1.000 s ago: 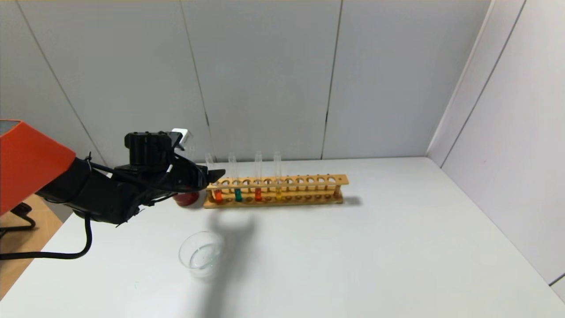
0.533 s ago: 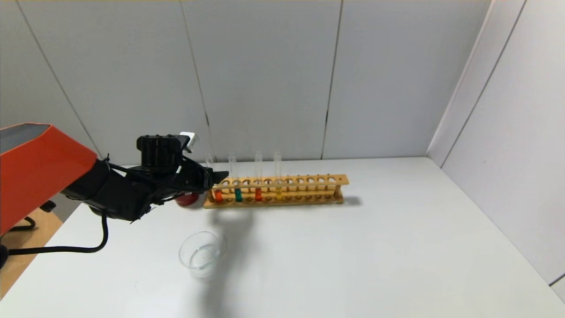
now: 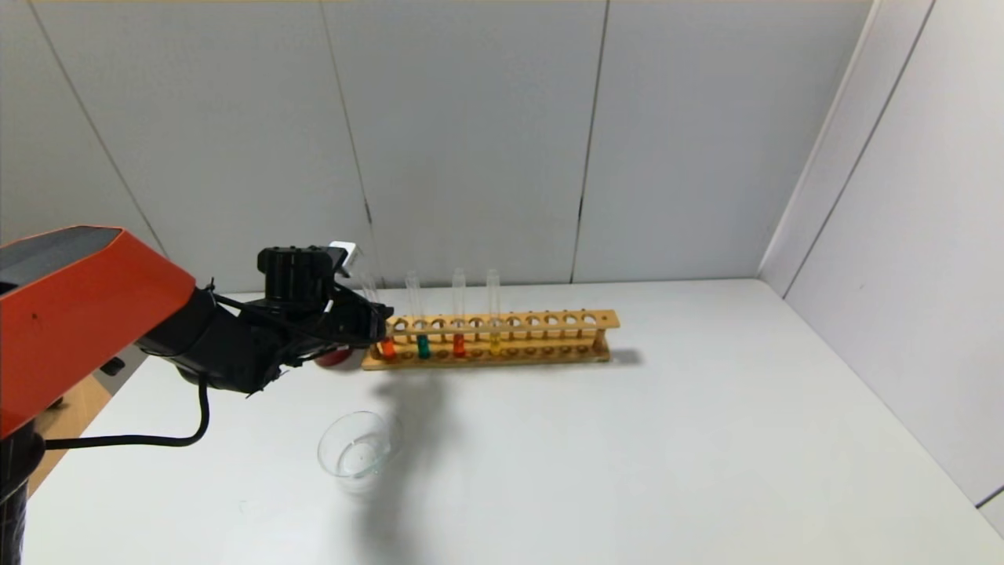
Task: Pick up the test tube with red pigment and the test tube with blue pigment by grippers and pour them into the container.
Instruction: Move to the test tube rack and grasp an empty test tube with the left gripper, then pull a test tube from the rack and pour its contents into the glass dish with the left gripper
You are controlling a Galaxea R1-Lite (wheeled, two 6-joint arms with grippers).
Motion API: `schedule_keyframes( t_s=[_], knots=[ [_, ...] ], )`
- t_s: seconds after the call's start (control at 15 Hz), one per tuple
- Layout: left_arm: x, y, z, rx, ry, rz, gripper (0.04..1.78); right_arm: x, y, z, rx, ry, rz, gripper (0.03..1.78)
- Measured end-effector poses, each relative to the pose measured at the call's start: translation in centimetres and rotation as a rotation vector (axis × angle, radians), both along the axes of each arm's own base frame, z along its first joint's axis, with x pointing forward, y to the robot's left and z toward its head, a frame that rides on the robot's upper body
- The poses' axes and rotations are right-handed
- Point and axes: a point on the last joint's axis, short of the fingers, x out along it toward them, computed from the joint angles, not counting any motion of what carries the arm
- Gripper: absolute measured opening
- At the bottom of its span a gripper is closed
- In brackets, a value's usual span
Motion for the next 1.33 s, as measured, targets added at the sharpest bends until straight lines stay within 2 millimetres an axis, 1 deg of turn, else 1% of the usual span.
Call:
schedule_keyframes(
  t_s=[0.07,0.13,0.47,0.67,0.8,1.0,1.27,1.33],
  knots=[
    [0.0,-0.1,-0.1,0.000,0.002,-0.001,0.37,0.0,0.0,0.0,0.001,0.000,0.000,1.75],
    [0.1,-0.2,-0.2,0.004,0.002,0.007,0.32,0.0,0.0,0.0,0.000,0.000,0.000,1.75],
    [0.2,-0.9,0.3,0.022,-0.059,0.073,0.32,0.0,0.0,0.0,0.000,0.000,0.000,1.75],
    [-0.1,-0.9,1.6,0.023,-0.096,0.103,0.32,0.0,0.0,0.0,0.000,0.000,0.000,1.75],
    [-0.7,-0.8,3.3,0.017,-0.121,0.106,0.32,0.0,0.0,0.0,0.000,0.000,0.000,1.75],
    [-2.4,-0.3,7.3,0.009,-0.167,0.112,0.32,0.0,0.0,0.0,0.000,0.000,0.000,1.75],
    [-6.3,0.4,13.3,-0.009,-0.228,0.110,0.32,0.0,0.0,0.0,0.000,0.000,0.000,1.75],
    [-7.3,0.7,14.4,-0.013,-0.238,0.112,0.32,0.0,0.0,0.0,0.000,0.000,0.000,1.75]
  ],
)
